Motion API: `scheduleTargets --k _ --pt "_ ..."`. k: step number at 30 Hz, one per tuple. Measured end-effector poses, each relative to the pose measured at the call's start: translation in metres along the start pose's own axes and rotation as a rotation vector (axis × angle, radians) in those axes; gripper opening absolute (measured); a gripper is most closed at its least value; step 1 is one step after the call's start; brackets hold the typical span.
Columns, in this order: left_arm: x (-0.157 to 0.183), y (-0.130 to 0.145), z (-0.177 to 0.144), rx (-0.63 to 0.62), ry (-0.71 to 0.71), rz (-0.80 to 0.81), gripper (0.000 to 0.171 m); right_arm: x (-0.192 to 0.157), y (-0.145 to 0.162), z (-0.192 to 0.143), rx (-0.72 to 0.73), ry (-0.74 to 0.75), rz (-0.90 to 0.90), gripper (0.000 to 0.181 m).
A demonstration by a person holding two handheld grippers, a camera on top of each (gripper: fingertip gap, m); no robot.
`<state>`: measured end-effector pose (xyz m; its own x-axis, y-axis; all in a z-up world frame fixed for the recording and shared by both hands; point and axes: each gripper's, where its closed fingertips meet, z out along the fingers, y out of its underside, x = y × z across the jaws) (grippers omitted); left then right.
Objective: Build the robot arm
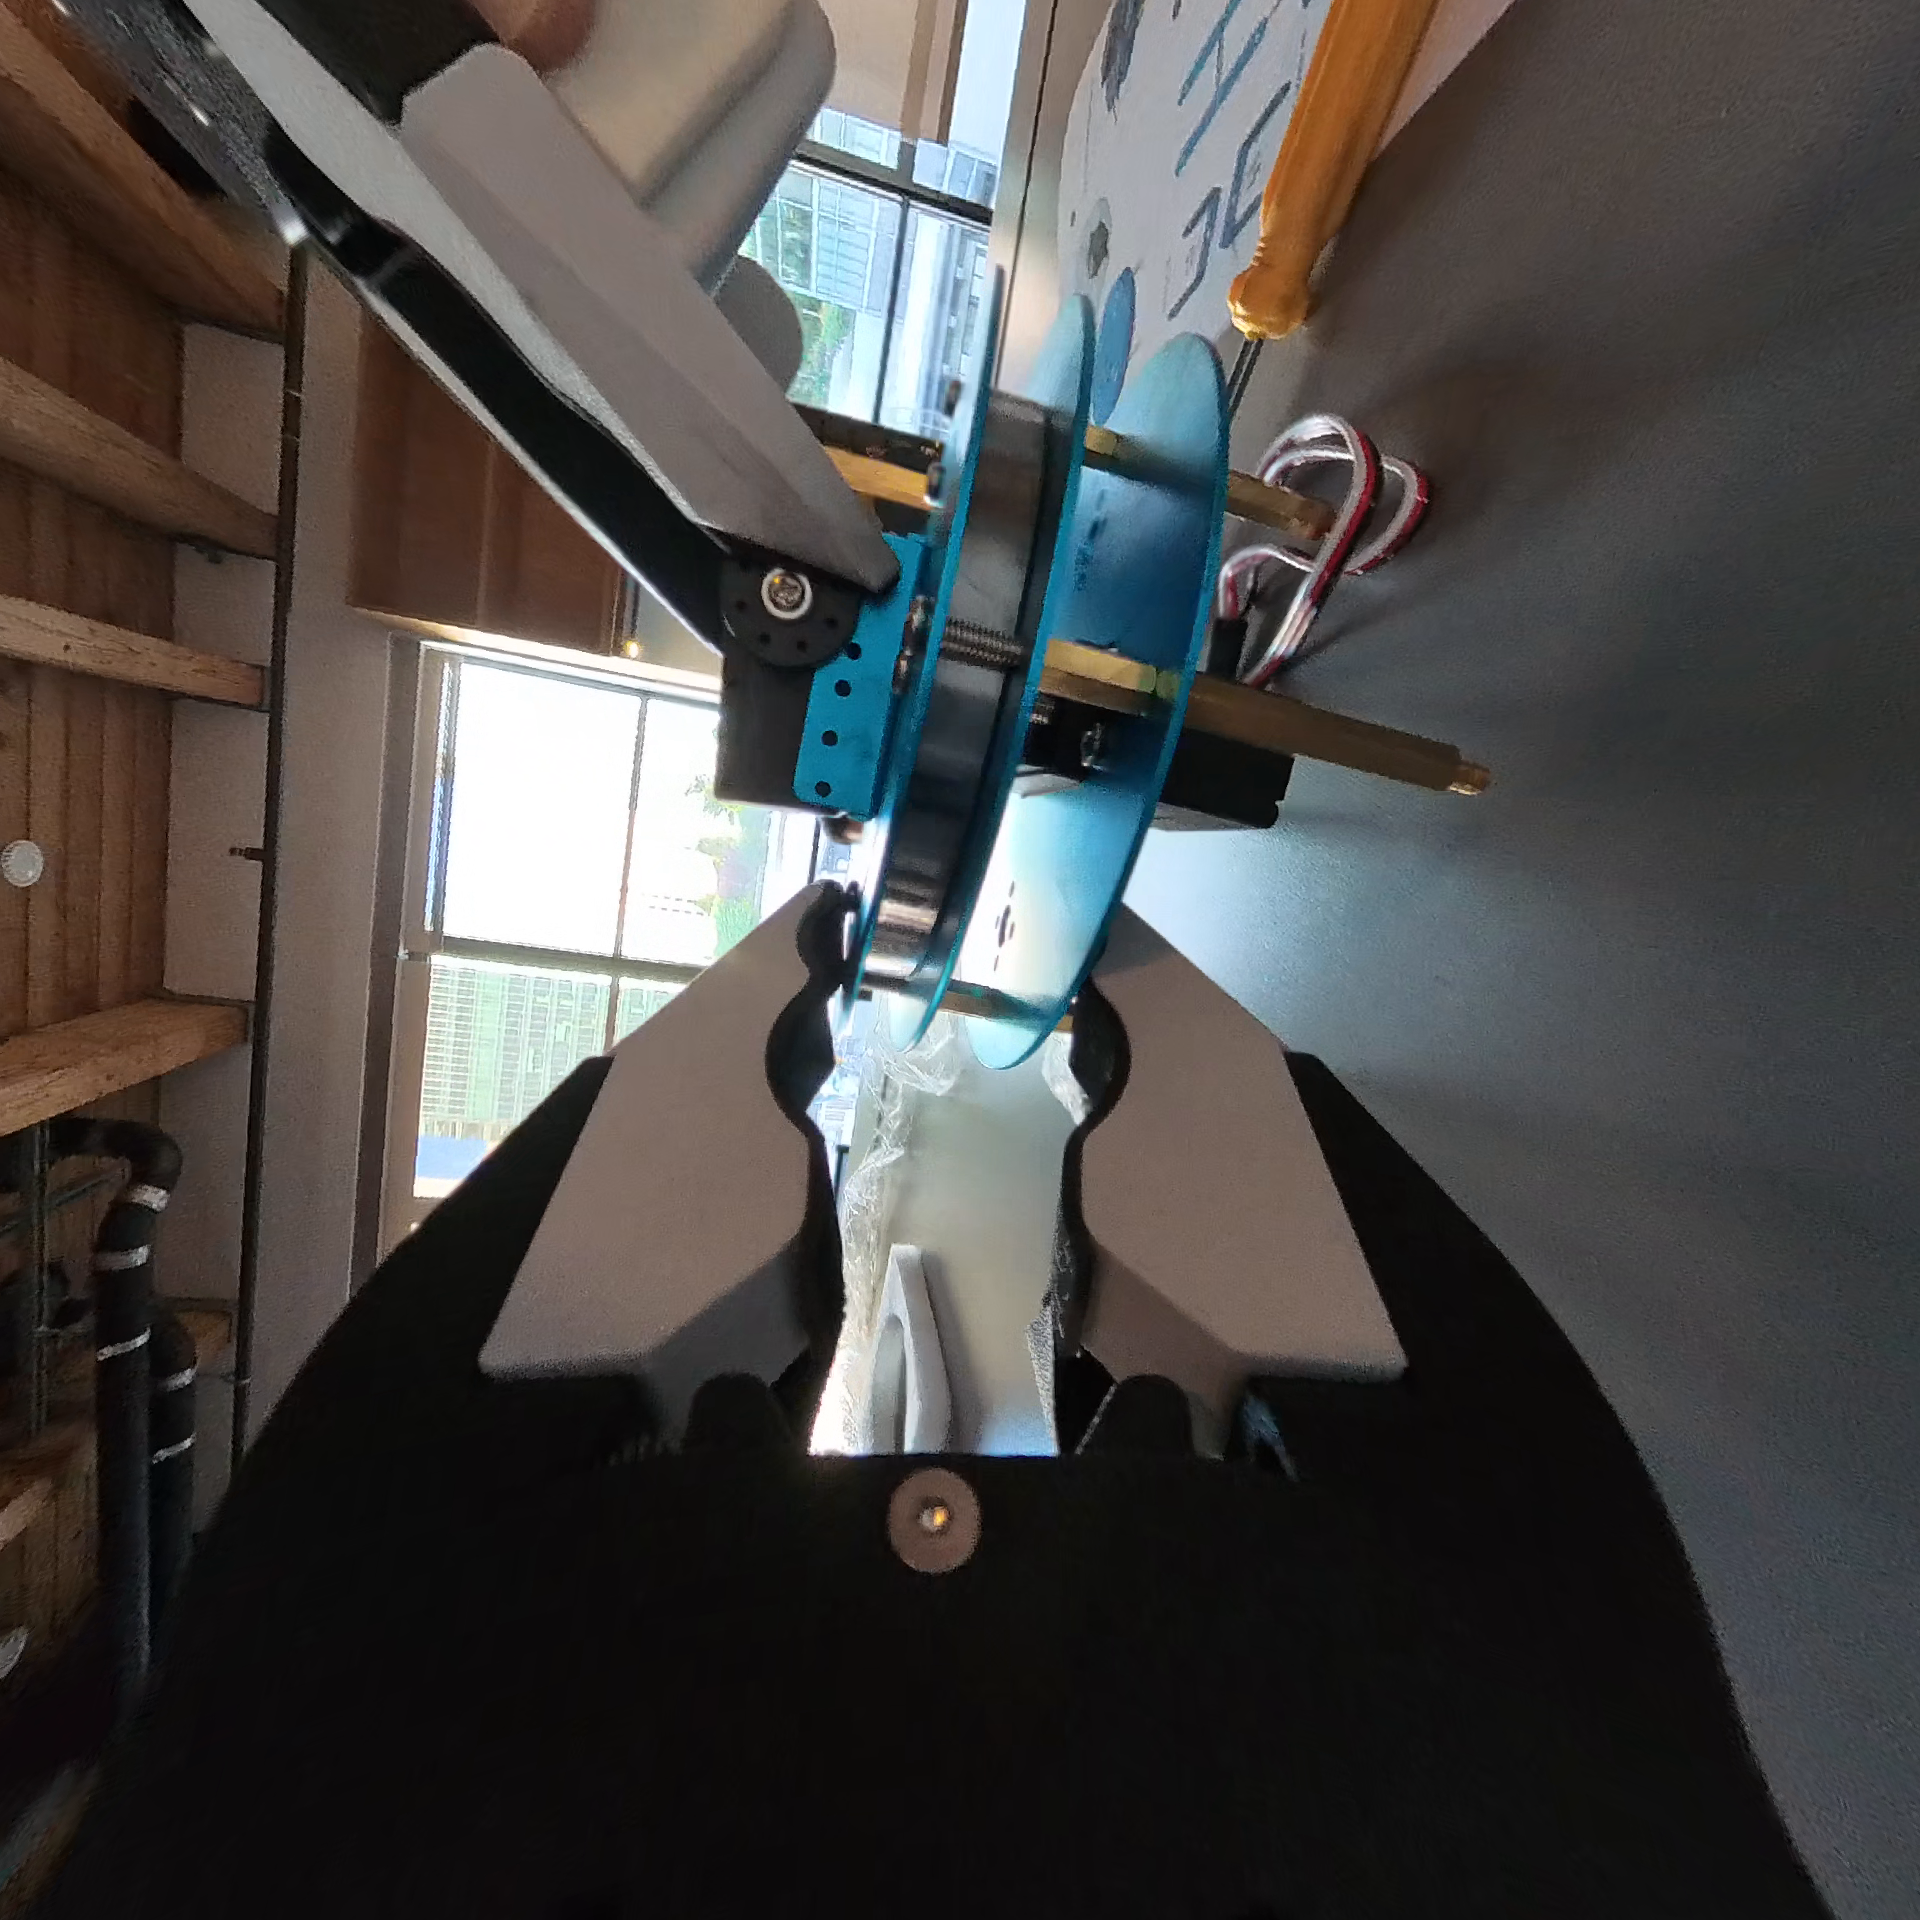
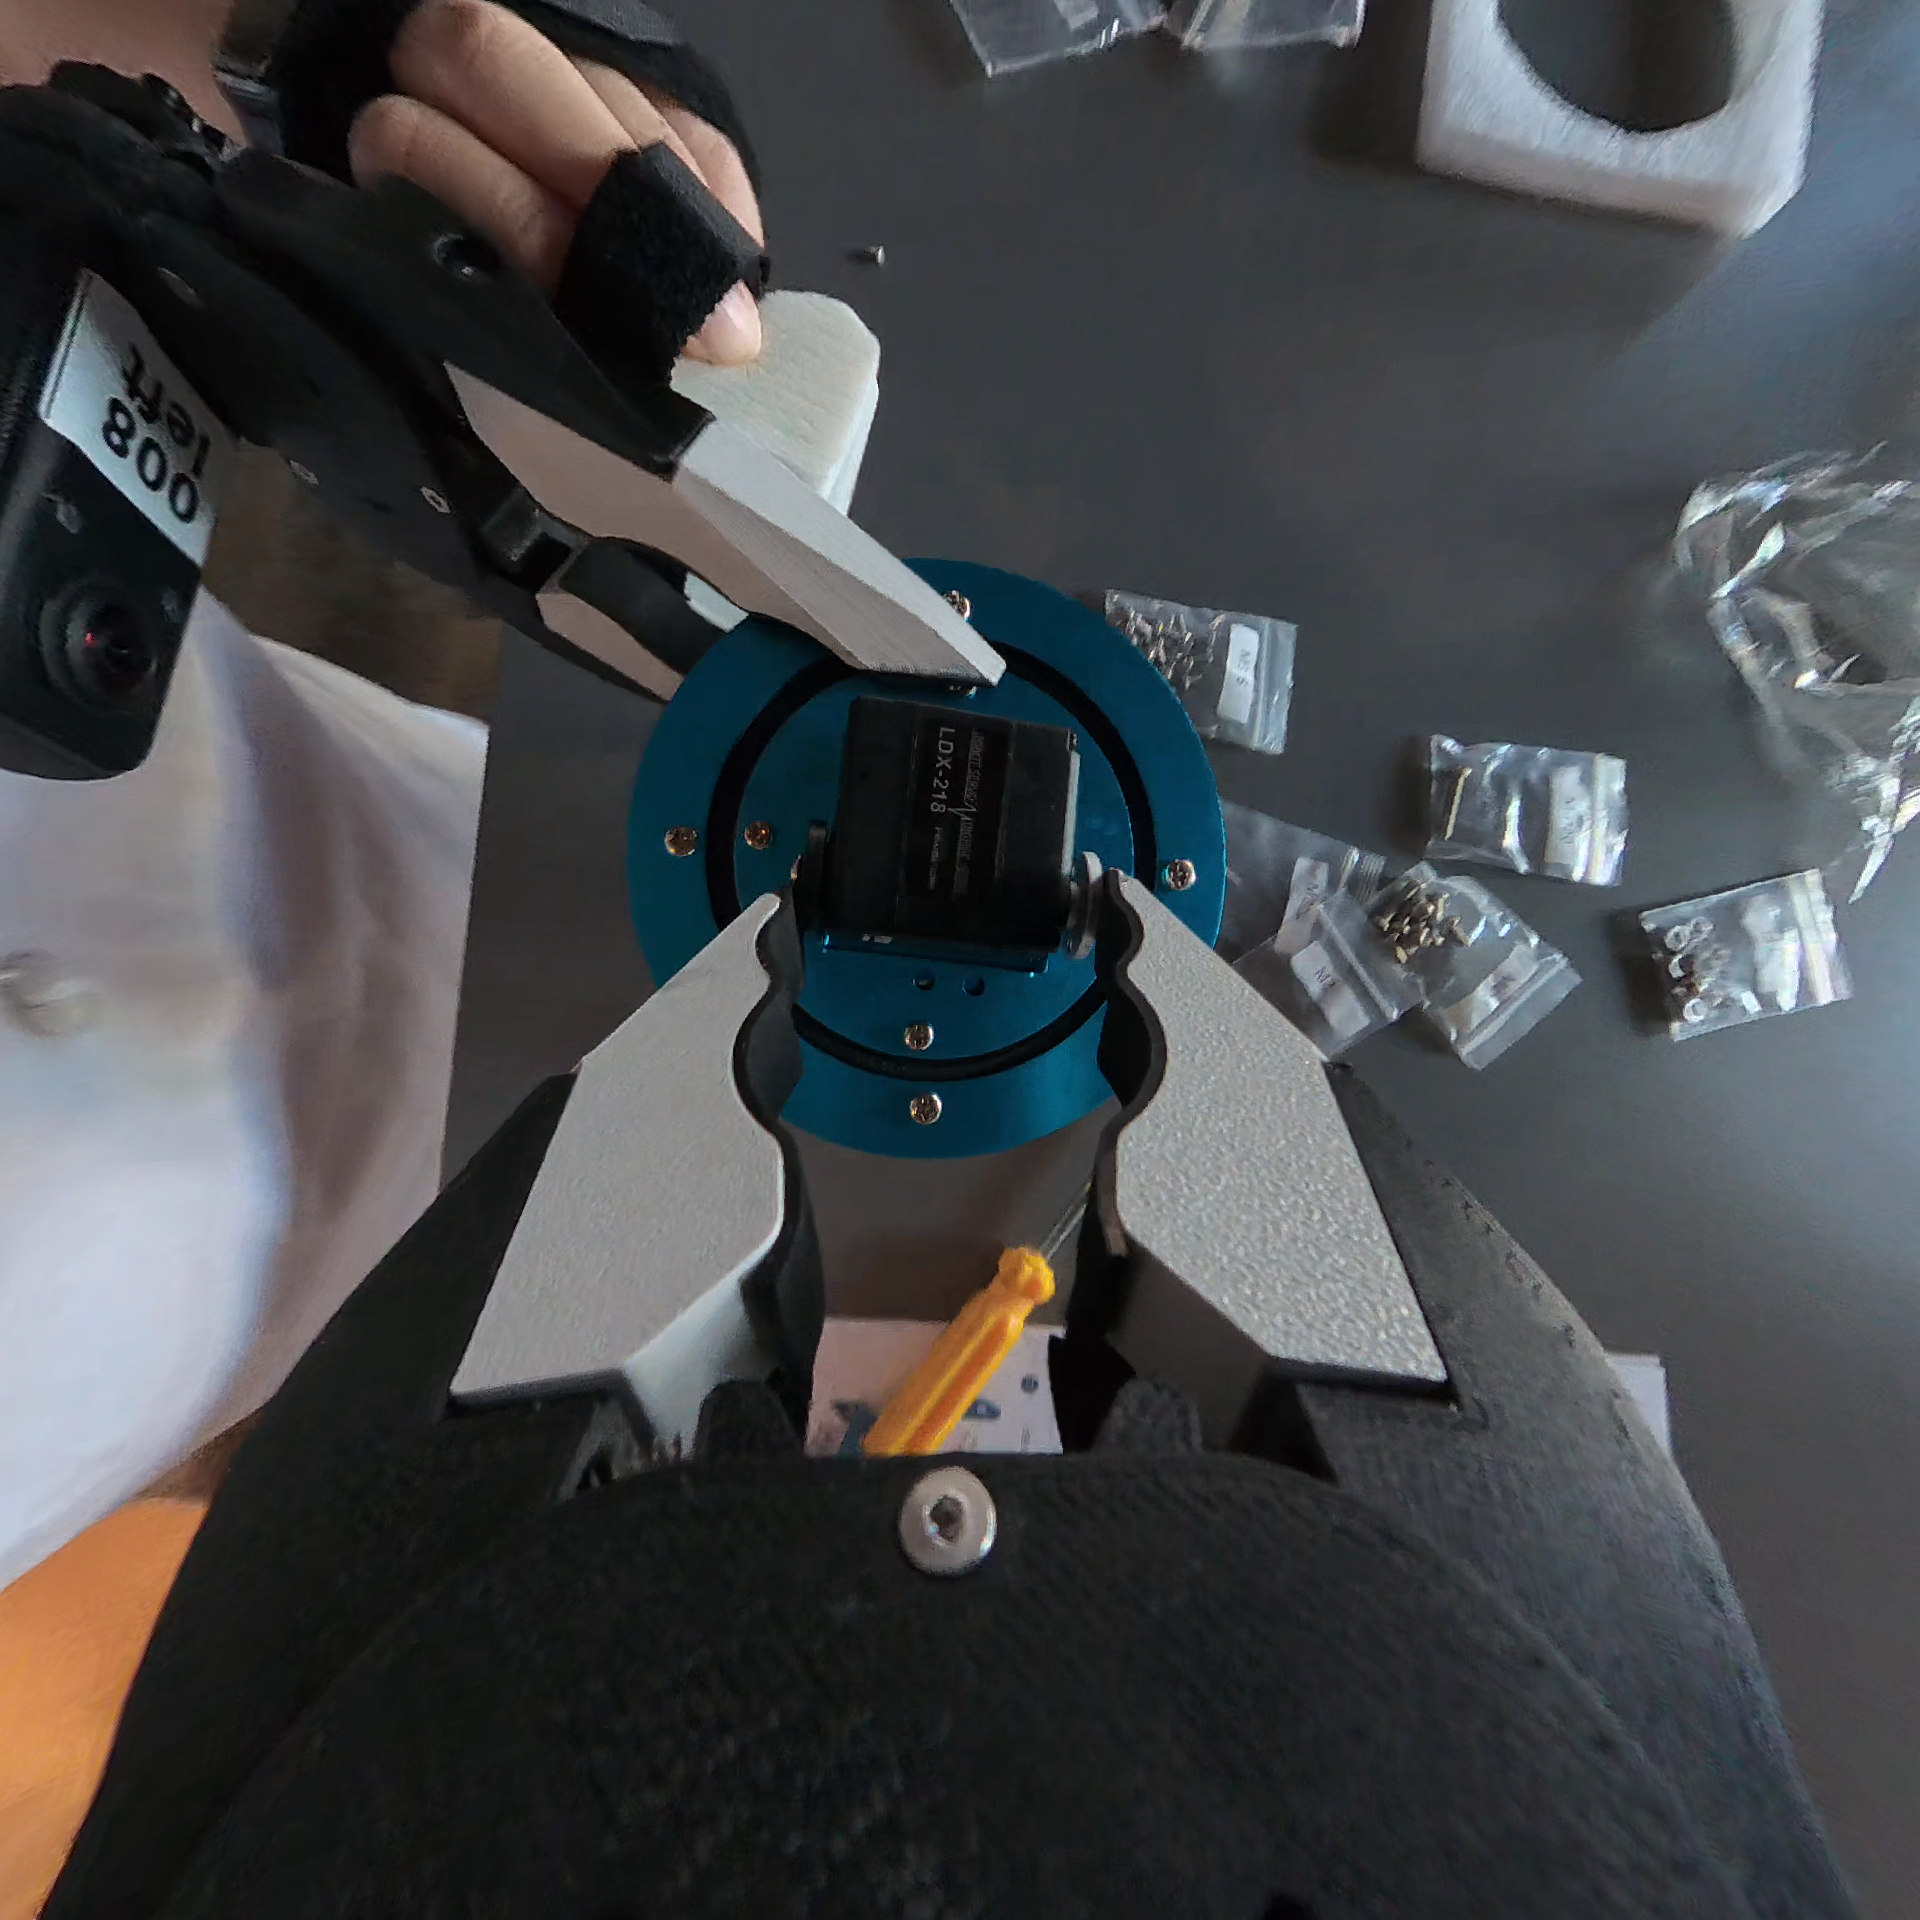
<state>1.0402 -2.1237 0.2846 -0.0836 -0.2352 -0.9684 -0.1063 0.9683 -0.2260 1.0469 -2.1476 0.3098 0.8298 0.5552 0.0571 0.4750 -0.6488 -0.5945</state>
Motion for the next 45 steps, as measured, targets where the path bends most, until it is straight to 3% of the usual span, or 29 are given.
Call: scheduleTargets --k 4,9,17,21,24,28,29,30,32,35,39,45 --pt "0.005 0.007 -0.005 -0.029 0.004 0.001 0.044 -0.003 -0.005 0.006 0.064 0.053 -0.018 0.056" --pt "0.006 0.006 -0.013 -0.011 0.038 -0.119 0.046 -0.003 -0.007 0.007 0.102 0.093 -0.028 0.056" --pt "0.002 0.011 -0.032 0.001 0.013 -0.416 0.065 -0.003 -0.009 0.006 0.218 0.112 -0.001 0.056" --pt "-0.009 0.023 -0.054 0.007 -0.037 -0.606 0.065 -0.003 -0.011 0.003 0.293 0.117 0.007 0.056" --pt "-0.032 0.051 -0.080 -0.028 -0.101 -0.800 0.063 -0.006 -0.017 -0.003 0.378 0.094 0.033 0.058" --pt "-0.056 0.119 -0.120 -0.151 -0.108 -0.960 0.057 -0.002 -0.024 -0.019 0.489 0.092 0.113 0.059" --pt "-0.055 0.139 -0.127 -0.198 -0.076 -0.960 0.055 0.000 -0.022 -0.021 0.487 0.117 0.116 0.059" --pt "-0.045 0.152 -0.132 -0.216 0.026 -0.957 0.043 0.001 -0.019 -0.023 0.482 0.153 0.111 0.059" --pt "-0.028 0.188 -0.137 -0.291 0.167 -0.937 0.046 0.003 -0.014 -0.028 0.472 0.237 0.092 0.059" --pt "-0.007 0.220 -0.128 -0.315 0.343 -0.810 0.038 -0.002 -0.014 -0.036 0.482 0.351 0.074 0.057" --pt "0.015 0.225 -0.115 -0.277 0.559 -0.698 0.030 -0.016 -0.017 -0.043 0.534 0.448 0.136 0.056" --pt "0.014 0.227 -0.104 -0.196 0.687 -0.780 0.038 -0.042 -0.026 -0.037 0.570 0.550 0.180 0.053"
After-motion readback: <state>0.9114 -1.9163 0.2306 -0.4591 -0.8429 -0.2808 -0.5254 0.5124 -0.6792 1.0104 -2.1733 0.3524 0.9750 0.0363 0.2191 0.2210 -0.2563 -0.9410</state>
